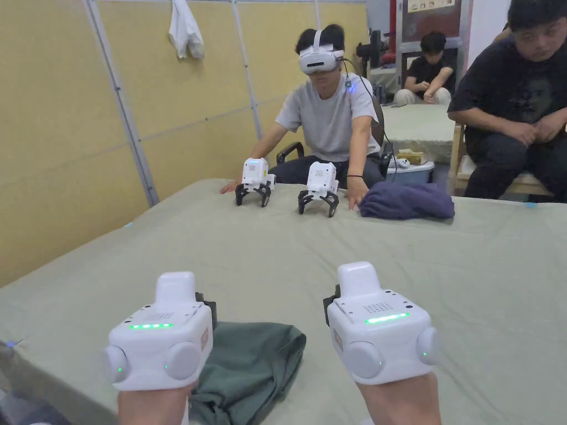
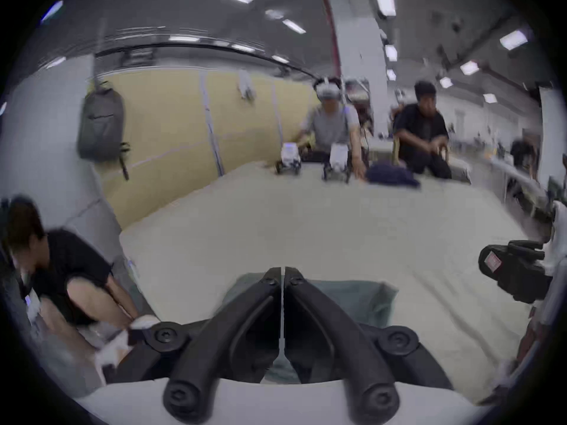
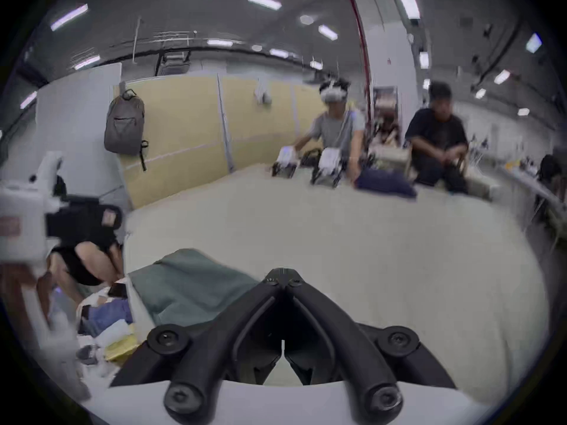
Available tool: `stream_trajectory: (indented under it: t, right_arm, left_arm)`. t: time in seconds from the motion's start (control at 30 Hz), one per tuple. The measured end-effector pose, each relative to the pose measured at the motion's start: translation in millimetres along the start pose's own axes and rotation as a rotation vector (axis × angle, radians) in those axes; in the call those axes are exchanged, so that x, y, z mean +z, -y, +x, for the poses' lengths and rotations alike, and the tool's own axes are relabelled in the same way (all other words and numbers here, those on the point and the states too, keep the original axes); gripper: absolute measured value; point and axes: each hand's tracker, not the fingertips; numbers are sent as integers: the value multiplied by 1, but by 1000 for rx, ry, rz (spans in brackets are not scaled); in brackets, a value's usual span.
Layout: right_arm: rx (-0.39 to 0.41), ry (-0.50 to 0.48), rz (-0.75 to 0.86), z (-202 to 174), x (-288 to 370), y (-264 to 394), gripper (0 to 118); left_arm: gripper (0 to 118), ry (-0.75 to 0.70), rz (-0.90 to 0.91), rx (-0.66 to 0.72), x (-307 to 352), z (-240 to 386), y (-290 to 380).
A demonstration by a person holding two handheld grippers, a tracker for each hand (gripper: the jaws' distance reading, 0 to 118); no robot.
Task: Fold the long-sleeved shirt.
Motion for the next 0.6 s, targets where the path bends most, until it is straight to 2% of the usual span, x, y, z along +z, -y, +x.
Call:
stream_trajectory:
  t: [0.07, 0.1, 0.17, 0.23, 0.3, 0.47, 0.5, 0.57, 0.6]
  right_arm:
    - [-18, -13, -10, 28, 9, 1, 8]
    - [-20, -7, -13, 41, 15, 2, 8]
    - [-9, 49, 3, 72, 35, 6, 8]
    - [-3, 131, 37, 101, 70, 9, 8]
    - [-45, 185, 41, 140, 92, 17, 8]
    - [-188, 389, 50, 236, 152, 33, 8]
    - [-195, 424, 49, 251, 164, 35, 8]
    - [-146, 506, 56, 276, 188, 39, 8]
    - [-148, 527, 63, 286, 199, 40, 8]
  left_arm:
    - [5, -48, 66, -14, 10, 34, 11]
    - [5, -27, 27, -20, 15, 48, 14]
    - [5, -4, -2, -1, 16, 78, 13]
    - [5, 32, -3, 10, 12, 103, 11]
    - [5, 87, 7, -5, 13, 136, 5]
    - [5, 220, 53, -82, 44, 236, -8]
    - [5, 254, 60, -79, 45, 251, -11]
    - [5, 296, 80, -70, 52, 286, -15]
    - [5, 321, 82, -67, 55, 302, -16]
